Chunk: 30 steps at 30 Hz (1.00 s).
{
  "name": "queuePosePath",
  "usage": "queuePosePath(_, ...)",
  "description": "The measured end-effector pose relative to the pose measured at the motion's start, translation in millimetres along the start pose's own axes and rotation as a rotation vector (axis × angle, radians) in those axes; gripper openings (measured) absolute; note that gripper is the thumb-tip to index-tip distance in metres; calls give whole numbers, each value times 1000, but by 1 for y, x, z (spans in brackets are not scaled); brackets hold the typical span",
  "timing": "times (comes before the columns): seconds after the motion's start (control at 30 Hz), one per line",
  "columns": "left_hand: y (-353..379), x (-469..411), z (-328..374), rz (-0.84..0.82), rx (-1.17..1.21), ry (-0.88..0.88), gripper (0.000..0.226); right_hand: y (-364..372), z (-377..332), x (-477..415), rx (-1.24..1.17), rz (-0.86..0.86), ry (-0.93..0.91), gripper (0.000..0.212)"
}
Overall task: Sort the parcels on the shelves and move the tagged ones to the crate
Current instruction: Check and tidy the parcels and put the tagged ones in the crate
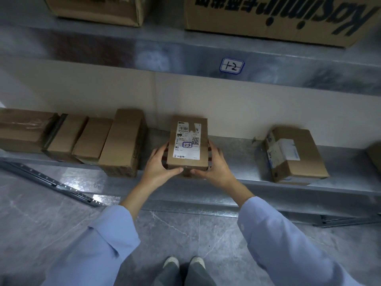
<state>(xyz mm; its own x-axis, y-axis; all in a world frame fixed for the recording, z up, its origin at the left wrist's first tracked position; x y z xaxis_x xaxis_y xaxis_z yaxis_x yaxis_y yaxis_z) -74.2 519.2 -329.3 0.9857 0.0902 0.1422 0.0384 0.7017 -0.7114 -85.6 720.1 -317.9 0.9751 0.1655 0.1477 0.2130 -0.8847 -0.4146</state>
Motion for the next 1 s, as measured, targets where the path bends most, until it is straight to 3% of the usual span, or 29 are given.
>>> queuePosePath(0.2,-13,3,11,-79,-41,47,90,-11,-12,2,-59,-57,67,105)
queuePosePath(0.27,-26,7,19,-60,-125,78,89,-23,-18,-1,-32,-24,89,93)
queuePosePath(0.4,-56,13,42,78,-435,160,78,-42,-46,-11,279,26,-17,66)
queuePosePath(0.6,-88,23,59,272,-734,184,65,-41,-80,-16,629,38,-171,68)
queuePosePath(1.0,-127,45,-5,266,-714,17,75,18,-112,-14,649,-93,-258,68)
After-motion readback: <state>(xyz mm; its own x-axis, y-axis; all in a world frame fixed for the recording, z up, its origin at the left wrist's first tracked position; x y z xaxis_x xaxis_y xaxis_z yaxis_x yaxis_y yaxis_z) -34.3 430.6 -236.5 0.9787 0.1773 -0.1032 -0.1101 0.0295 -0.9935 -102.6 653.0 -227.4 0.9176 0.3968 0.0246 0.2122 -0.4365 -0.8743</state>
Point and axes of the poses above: each hand's wrist, its own x-axis away from the middle knuckle, its own y-axis out of the palm, z = x × y, the point moved 10 cm from there along -x, towards the middle knuckle, and after that the axes turned 11 degrees about -x, right-handed, at the moved point
